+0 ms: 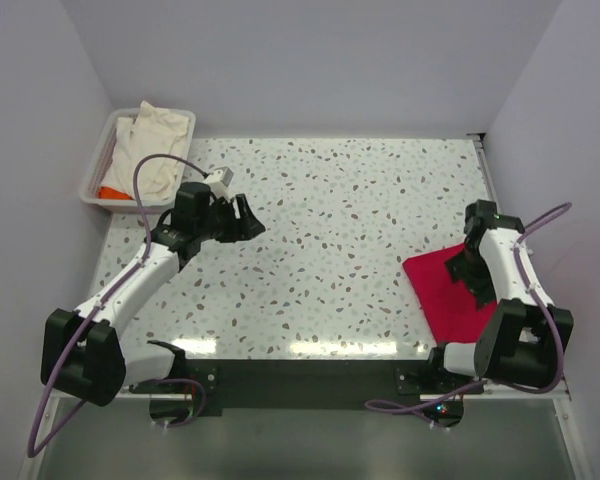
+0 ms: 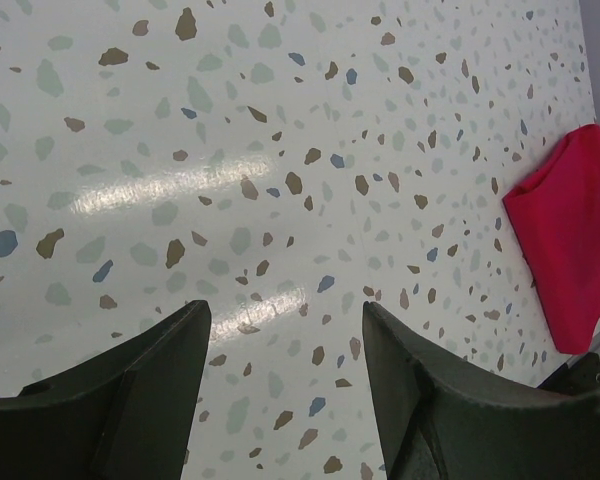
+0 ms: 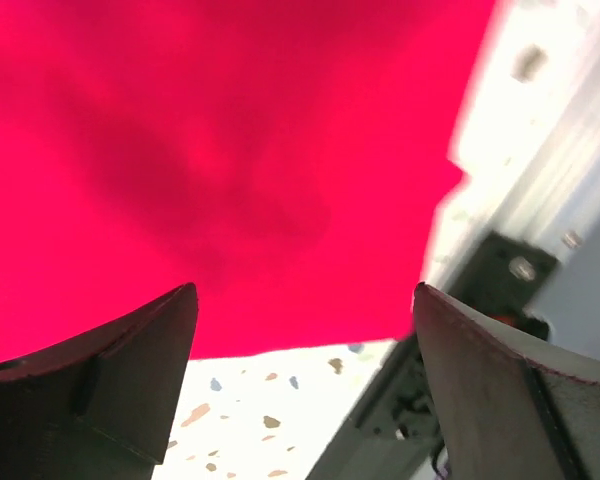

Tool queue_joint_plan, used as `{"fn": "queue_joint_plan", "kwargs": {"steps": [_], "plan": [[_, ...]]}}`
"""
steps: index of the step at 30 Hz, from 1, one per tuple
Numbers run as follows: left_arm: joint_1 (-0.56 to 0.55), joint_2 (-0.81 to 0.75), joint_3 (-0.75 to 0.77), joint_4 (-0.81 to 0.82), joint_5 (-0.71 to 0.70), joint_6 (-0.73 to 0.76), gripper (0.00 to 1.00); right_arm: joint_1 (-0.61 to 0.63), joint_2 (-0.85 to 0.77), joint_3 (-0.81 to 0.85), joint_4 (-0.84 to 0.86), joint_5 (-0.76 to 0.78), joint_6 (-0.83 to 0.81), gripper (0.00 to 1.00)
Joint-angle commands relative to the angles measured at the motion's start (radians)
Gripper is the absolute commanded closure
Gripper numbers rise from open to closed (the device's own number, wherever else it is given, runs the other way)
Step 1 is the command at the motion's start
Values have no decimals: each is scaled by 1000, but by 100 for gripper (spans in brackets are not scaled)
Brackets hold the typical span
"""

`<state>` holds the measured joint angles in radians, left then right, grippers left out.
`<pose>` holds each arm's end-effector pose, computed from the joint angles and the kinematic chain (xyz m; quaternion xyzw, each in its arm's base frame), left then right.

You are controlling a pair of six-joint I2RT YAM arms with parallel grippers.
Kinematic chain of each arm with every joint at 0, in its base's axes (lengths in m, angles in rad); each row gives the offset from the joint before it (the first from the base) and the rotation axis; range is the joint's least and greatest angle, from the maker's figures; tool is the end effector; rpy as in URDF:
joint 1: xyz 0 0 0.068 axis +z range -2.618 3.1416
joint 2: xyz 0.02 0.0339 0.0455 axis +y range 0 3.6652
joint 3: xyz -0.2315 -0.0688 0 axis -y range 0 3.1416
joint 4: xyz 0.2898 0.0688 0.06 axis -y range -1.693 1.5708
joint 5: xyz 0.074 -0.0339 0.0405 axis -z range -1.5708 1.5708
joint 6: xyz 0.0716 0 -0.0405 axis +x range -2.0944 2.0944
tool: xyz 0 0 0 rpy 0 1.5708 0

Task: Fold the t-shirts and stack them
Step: Neatly place the folded tshirt to the corner

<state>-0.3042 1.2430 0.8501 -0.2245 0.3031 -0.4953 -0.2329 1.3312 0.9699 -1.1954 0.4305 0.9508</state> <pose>0.3296 -0.1259 0.1947 -0.0148 0.8809 -0.3001 0.3656 0.2454 -0.0889 0.1530 0.5463 0.8099 -0.1976 0.0815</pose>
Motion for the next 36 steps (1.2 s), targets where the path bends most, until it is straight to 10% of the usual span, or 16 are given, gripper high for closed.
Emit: {"fn": "queue_joint_plan", "kwargs": {"steps": [1, 10, 36], "plan": [[-1, -17, 0, 51, 8, -9, 33, 90, -18, 9, 184, -53, -122, 9], [-1, -28, 9, 37, 2, 0, 33, 109, -56, -134, 580, -300, -222, 14], [-1, -33, 4, 43, 27, -6, 33, 80, -32, -320, 892, -167, 72, 11]]}}
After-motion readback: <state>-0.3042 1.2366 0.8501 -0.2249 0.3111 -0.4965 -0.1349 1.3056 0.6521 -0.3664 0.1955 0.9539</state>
